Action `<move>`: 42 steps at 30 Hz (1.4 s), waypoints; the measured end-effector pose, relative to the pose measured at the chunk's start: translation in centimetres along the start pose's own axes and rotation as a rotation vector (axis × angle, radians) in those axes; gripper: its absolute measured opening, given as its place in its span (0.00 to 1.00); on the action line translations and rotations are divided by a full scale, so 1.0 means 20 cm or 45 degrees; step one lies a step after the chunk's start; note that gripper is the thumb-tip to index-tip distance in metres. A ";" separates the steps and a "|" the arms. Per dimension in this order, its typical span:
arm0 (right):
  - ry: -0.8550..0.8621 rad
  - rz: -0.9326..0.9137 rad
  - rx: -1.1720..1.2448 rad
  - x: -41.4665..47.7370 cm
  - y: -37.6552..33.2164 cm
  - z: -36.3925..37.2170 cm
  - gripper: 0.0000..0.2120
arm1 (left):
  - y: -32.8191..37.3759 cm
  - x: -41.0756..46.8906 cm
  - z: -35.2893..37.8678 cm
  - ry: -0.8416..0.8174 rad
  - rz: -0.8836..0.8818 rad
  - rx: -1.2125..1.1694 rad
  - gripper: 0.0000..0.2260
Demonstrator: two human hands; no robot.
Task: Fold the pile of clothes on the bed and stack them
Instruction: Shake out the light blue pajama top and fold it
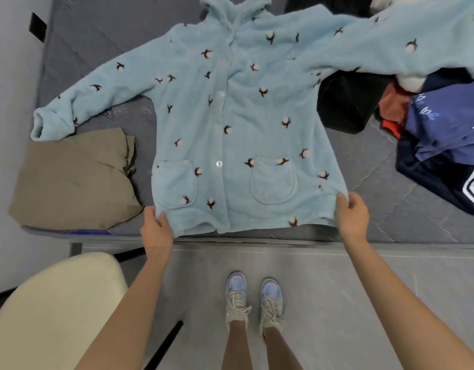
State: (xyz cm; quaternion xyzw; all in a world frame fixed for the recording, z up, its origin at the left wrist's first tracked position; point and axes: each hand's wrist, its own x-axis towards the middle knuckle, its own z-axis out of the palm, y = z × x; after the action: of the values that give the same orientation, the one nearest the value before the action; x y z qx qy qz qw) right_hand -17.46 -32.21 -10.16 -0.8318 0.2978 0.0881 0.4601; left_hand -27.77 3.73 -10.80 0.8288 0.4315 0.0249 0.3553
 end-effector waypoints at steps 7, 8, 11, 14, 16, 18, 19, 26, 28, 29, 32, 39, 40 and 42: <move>-0.089 0.032 -0.308 0.04 0.00 0.07 0.15 | -0.03 0.01 0.04 -0.035 -0.092 -0.117 0.10; 0.003 0.043 -0.279 0.05 0.00 0.07 0.11 | -0.04 0.00 0.03 0.021 0.003 -0.089 0.07; 0.328 0.077 -0.066 0.04 -0.01 0.08 0.10 | -0.06 0.02 0.00 0.141 0.110 -0.023 0.06; 0.320 0.150 -0.114 0.04 0.00 0.13 0.12 | -0.07 0.03 0.01 -0.011 -0.022 0.218 0.14; 0.257 0.147 -0.349 0.04 0.00 0.17 0.14 | -0.03 0.04 0.03 -0.044 -0.012 0.453 0.25; 0.245 -0.115 -0.514 0.04 0.00 0.20 0.23 | 0.02 0.05 0.08 -0.013 0.127 0.595 0.33; 0.223 -0.293 -0.552 0.04 -0.02 0.22 0.27 | 0.04 0.07 0.11 -0.005 0.225 0.647 0.36; -0.171 -0.788 -0.641 0.12 -0.32 0.49 0.32 | 0.31 0.29 0.29 -0.121 0.369 0.602 0.32; -0.215 -0.856 -0.651 0.12 -0.43 0.58 0.32 | 0.37 0.41 0.29 -0.094 0.329 0.561 0.30; -0.234 -0.888 -0.653 0.12 -0.49 0.63 0.32 | 0.39 0.48 0.28 -0.081 0.330 0.552 0.30; -0.278 -0.975 -0.647 0.12 -0.68 0.82 0.31 | 0.39 0.75 0.18 -0.012 0.365 0.547 0.30; -0.438 -1.053 -0.710 0.08 -1.11 1.36 0.33 | 0.35 1.34 -0.17 0.092 0.369 0.482 0.29; -0.456 -1.066 -0.725 0.06 -1.18 1.44 0.33 | 0.32 1.42 -0.22 0.118 0.360 0.473 0.28; -0.506 -1.066 -0.760 0.03 -1.29 1.62 0.33 | 0.24 1.59 -0.34 0.147 0.300 0.463 0.28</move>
State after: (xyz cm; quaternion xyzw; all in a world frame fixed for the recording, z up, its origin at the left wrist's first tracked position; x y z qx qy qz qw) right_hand 2.02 4.40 -10.16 -0.9408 -0.1891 0.1336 0.2475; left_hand -6.78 29.09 -11.23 0.9210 0.3489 0.0355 0.1695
